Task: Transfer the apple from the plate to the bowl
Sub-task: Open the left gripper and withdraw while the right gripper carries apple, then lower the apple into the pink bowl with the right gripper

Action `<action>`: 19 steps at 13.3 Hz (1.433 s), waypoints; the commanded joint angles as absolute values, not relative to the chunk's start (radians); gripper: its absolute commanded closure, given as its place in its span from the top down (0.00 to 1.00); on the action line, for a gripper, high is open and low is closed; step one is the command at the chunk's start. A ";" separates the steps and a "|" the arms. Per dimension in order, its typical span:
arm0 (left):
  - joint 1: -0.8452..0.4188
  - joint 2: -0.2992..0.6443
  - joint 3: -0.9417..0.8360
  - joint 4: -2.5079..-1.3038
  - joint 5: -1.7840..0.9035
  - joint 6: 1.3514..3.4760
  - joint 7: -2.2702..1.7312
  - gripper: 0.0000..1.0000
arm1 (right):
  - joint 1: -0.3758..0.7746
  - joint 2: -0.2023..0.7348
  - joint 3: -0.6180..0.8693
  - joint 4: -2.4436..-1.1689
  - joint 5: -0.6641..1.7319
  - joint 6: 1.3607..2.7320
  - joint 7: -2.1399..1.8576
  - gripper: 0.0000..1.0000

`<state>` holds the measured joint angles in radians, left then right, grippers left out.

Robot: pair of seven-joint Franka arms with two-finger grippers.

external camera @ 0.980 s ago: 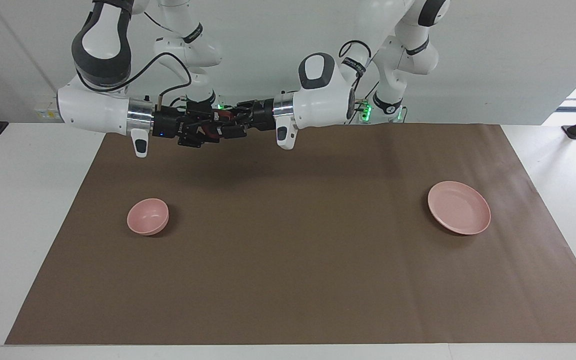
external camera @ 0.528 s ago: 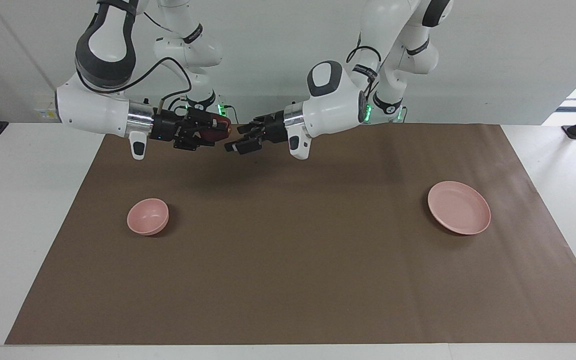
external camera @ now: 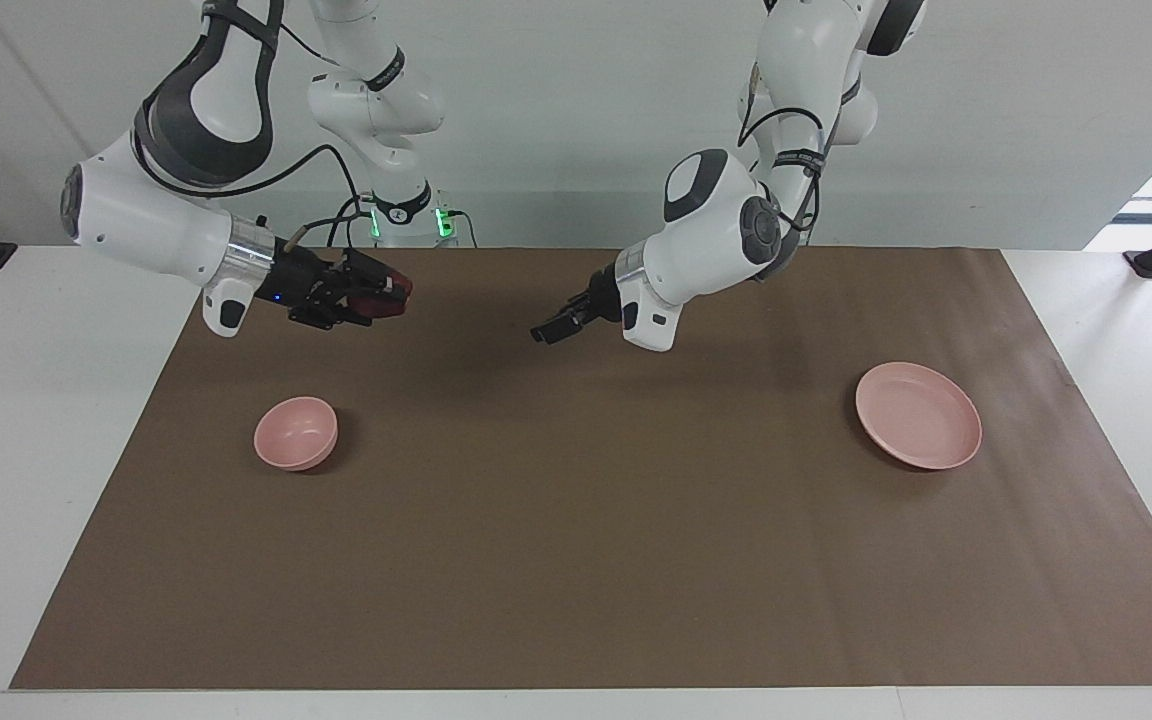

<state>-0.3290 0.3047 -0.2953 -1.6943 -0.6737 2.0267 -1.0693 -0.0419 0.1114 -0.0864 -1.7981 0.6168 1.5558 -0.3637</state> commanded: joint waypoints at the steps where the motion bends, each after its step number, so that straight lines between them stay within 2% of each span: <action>1: -0.261 0.295 -0.301 -1.707 -0.525 1.965 -1.074 1.00 | -0.040 0.137 -0.078 -1.760 0.523 1.598 -0.400 0.00; 4: -0.172 0.298 -0.301 -1.707 -0.369 1.901 -0.979 1.00 | -0.031 0.175 -0.068 -1.701 0.330 1.713 -0.414 0.00; 9: -0.002 0.293 -0.301 -1.704 -0.204 1.671 -0.625 1.00 | 0.018 0.222 -0.057 -1.700 0.057 1.915 -0.486 0.00; 13: 0.129 0.250 -0.301 -1.706 -0.125 1.628 -0.398 1.00 | 0.051 0.279 -0.057 -1.712 -0.104 2.080 -0.599 0.00; 19: 0.155 0.209 -0.301 -1.626 -0.132 1.652 -0.379 1.00 | 0.051 0.313 -0.057 -1.785 -0.169 2.163 -0.612 0.00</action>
